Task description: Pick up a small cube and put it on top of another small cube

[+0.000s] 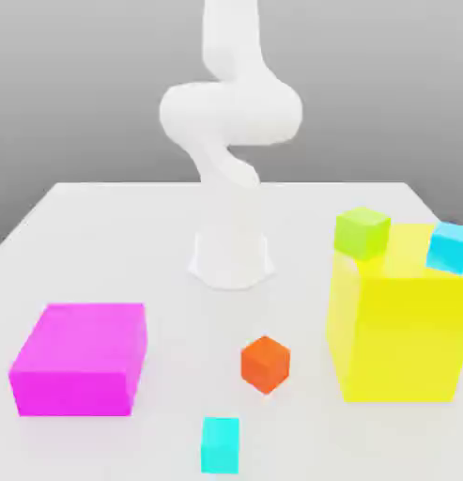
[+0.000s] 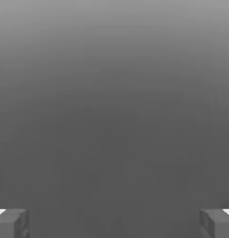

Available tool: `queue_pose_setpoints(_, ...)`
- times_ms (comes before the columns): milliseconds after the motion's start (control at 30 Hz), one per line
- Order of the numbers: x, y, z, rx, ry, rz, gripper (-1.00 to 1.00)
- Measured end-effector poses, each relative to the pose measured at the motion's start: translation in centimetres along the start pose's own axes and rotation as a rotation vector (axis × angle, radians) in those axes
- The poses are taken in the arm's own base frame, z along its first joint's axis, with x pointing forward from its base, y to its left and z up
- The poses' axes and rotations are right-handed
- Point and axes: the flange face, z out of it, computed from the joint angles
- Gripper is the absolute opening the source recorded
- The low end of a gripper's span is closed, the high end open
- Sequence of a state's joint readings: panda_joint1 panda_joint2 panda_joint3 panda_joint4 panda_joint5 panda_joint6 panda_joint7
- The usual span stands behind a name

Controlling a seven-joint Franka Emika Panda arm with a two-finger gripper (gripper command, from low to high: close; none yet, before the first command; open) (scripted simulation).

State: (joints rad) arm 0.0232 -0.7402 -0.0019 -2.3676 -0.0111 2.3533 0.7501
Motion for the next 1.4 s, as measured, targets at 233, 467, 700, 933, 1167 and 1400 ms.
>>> queue_pose_setpoints(233, -7.8, 4.0, 15.8, -0.129, -0.215, -0.244, 0.0)
queue_pose_setpoints(467, -19.7, 12.4, 26.6, -0.225, -0.479, -0.501, 0.0)
queue_pose_setpoints(700, -30.4, 21.2, 33.2, -0.274, -0.682, -0.684, 0.0)
queue_pose_setpoints(933, -32.2, 22.9, 35.4, -0.274, -0.689, -0.688, -1.0)
queue_pose_setpoints(1167, -31.3, 22.1, 34.2, -0.275, -0.688, -0.688, -1.0)
queue_pose_setpoints(1400, -28.2, 19.7, 31.4, -0.279, -0.687, -0.656, -1.0)
